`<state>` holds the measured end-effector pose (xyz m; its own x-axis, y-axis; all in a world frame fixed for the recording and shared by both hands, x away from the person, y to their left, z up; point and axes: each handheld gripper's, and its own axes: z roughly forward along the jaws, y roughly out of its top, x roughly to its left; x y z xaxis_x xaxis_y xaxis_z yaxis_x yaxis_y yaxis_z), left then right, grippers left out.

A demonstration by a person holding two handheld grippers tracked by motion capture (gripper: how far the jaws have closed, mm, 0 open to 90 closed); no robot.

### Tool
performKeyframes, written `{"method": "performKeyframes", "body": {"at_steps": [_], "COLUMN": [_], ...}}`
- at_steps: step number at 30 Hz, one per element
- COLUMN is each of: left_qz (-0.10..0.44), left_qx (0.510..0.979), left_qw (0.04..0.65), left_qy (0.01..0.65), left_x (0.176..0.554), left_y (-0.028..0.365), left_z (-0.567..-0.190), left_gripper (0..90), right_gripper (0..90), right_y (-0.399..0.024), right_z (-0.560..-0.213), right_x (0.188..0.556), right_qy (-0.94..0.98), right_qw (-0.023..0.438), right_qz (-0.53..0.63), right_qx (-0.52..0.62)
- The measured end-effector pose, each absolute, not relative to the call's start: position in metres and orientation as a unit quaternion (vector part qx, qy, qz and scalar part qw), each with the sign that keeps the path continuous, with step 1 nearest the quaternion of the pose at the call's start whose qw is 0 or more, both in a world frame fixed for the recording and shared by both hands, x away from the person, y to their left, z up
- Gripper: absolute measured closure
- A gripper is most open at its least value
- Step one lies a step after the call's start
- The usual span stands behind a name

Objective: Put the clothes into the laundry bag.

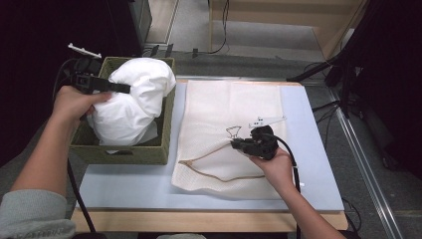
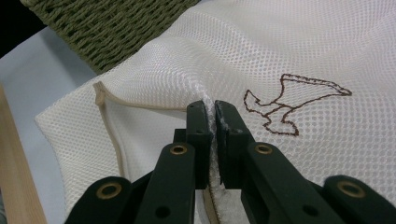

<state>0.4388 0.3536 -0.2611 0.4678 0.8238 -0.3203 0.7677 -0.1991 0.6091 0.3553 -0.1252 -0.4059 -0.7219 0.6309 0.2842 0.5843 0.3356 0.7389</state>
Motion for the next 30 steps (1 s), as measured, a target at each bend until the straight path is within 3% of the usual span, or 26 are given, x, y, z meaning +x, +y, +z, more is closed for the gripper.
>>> {"method": "performKeyframes", "body": {"at_steps": [14, 30], "left_qz": [0.03, 0.023], "left_qx": [0.812, 0.837], "left_qw": [0.352, 0.367], "left_qy": [0.464, 0.405], "left_x": [0.415, 0.358], "left_y": [0.327, 0.289], "left_z": [-0.214, -0.185], "left_gripper": [68.7, 68.4], "right_gripper": [86.2, 86.2], "right_y": [-0.126, -0.127], "right_z": [-0.401, -0.396], "right_x": [0.356, 0.357], "right_qy": [0.815, 0.815], "right_qw": [0.028, 0.03], "right_qz": [0.444, 0.445], "right_qx": [0.372, 0.37]}}
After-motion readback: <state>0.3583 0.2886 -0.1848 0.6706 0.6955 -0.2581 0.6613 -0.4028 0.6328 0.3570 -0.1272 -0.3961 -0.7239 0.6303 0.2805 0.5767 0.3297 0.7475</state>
